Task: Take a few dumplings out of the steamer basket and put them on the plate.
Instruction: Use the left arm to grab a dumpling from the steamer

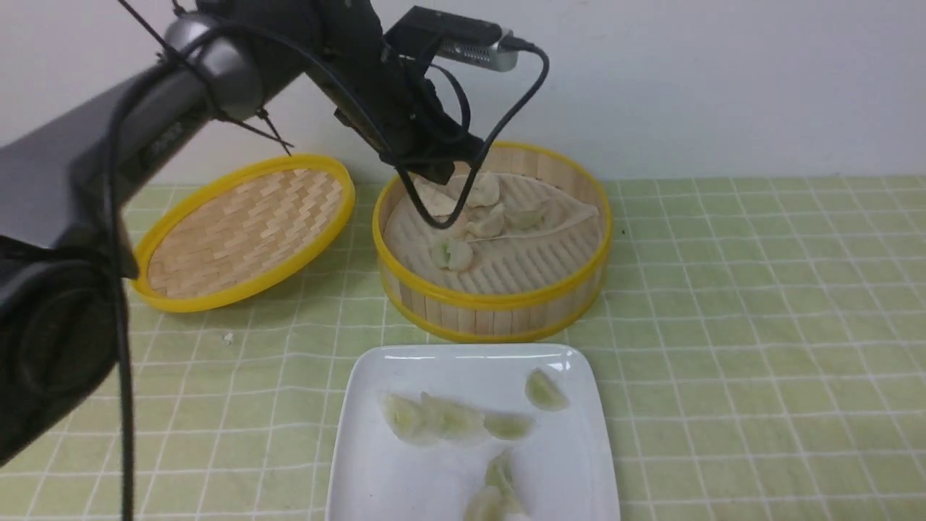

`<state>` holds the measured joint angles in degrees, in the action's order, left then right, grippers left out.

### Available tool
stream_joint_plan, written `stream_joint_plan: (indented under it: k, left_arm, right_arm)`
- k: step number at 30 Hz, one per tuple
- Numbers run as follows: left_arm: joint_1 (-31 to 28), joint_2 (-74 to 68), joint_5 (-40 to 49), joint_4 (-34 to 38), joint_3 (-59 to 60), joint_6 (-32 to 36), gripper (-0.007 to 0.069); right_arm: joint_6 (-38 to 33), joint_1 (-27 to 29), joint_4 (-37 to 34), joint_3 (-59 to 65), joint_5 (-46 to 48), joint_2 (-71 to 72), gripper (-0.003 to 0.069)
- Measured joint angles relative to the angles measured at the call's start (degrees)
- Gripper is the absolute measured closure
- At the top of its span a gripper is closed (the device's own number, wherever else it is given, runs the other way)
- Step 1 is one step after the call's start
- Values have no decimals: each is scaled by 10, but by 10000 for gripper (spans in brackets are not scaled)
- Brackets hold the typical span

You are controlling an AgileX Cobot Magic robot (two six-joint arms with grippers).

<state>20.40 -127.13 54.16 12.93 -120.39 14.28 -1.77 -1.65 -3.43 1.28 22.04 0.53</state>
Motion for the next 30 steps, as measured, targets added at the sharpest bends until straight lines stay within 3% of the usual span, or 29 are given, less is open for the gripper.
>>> stream_joint_plan:
  k: [4,12,16,26,30]
  left_arm:
    - [-6,-51,-63,-17,-20,3,550]
    - [-9,-118,-187,-68,-22,3,256]
    - [-9,-136,-207,-73,-22,2,181]
    - [-8,-159,-236,-116,-25,3,155]
    - [-8,-161,-233,-124,-26,-3,225]
  right_arm:
    - [0,0,0,0,0,0,673]
    - [0,0,0,0,0,0,673]
    - [0,0,0,0,0,0,673]
    - [0,0,0,0,0,0,673]
    - [0,0,0,0,0,0,673]
